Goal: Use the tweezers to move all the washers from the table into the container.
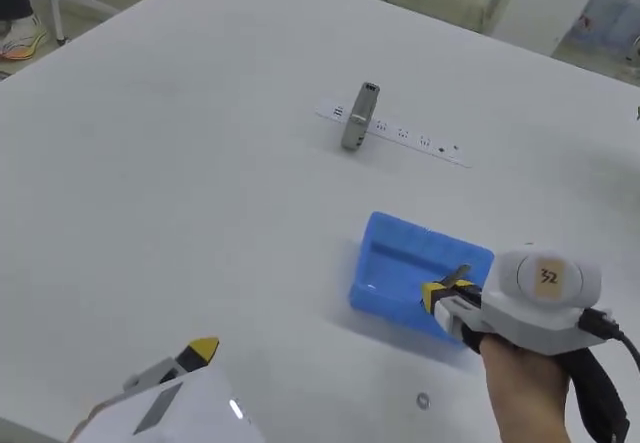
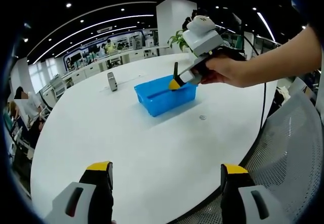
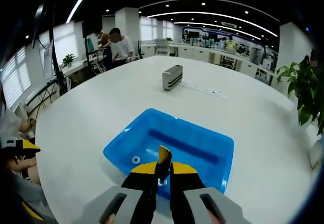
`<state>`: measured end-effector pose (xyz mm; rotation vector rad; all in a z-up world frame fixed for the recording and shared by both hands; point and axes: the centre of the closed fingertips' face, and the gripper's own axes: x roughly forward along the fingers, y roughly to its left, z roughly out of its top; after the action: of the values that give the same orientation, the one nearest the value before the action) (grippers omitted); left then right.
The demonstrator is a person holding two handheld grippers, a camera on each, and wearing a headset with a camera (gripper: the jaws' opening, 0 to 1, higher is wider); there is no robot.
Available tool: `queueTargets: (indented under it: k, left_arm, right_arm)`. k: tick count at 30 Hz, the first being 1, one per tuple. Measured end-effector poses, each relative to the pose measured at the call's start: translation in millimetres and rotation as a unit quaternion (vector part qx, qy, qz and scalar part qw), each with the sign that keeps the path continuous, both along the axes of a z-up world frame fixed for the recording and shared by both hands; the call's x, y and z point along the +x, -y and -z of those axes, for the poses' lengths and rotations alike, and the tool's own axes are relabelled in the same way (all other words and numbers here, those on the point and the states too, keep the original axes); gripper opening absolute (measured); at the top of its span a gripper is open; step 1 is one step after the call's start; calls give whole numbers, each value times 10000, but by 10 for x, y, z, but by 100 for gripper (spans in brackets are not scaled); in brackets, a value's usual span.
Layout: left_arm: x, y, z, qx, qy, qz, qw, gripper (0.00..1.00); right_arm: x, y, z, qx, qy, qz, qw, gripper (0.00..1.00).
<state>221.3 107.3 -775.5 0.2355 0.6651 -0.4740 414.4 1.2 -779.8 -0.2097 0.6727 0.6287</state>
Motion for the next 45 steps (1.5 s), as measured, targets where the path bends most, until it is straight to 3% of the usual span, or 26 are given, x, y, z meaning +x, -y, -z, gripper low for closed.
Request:
queueTargets:
  k: [10,21,32,38,45]
  left_arm:
    - [0,-1,13,28,1,18,10000,89]
    - [5,6,8,20,20,32,10000,89]
    - [-4,11,-9,17,4,48,10000,89]
    - [-11,7,-8,29,-21,43,10000,89]
    - [-20,15,-1,22,-50,63,10000,88]
  right_arm:
    - [-11,24,-16,72,-1,65,10000,5]
    - [-91,110,-372,319,234,93,9992,5]
    - [-379,160,-664,621,305,9,9976,5]
    - [-544,174,-645,620,241,-39,9978,5]
    - [-720,220,-453,550,-44,-43,9985,5]
